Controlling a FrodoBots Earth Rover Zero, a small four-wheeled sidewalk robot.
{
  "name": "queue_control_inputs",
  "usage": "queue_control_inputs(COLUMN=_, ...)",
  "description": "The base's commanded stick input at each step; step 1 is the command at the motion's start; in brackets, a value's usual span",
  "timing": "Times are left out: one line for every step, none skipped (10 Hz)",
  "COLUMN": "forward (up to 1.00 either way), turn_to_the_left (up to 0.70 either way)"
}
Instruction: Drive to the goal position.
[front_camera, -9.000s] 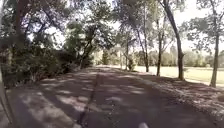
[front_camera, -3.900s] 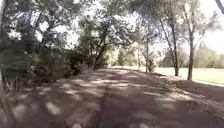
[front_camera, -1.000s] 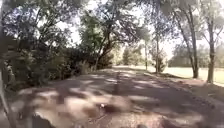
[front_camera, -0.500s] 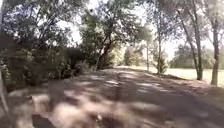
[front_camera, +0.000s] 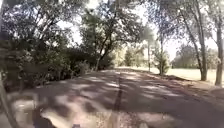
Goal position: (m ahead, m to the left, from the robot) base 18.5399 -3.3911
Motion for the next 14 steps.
queue_control_inputs(forward=0.7, turn_to_the_left=0.0)
queue_control_inputs(forward=0.7, turn_to_the_left=0.0)
queue_control_inputs(forward=0.7, turn_to_the_left=0.0)
queue_control_inputs(forward=0.7, turn_to_the_left=0.0)
queue_control_inputs(forward=0.7, turn_to_the_left=0.0)
queue_control_inputs(forward=0.7, turn_to_the_left=0.0)
queue_control_inputs(forward=0.7, turn_to_the_left=0.0)
queue_control_inputs(forward=0.7, turn_to_the_left=0.0)
queue_control_inputs(forward=0.7, turn_to_the_left=0.0)
queue_control_inputs(forward=0.7, turn_to_the_left=0.0)
queue_control_inputs(forward=0.7, turn_to_the_left=0.0)
queue_control_inputs(forward=0.7, turn_to_the_left=0.0)
queue_control_inputs(forward=0.7, turn_to_the_left=0.0)
queue_control_inputs(forward=0.7, turn_to_the_left=0.0)
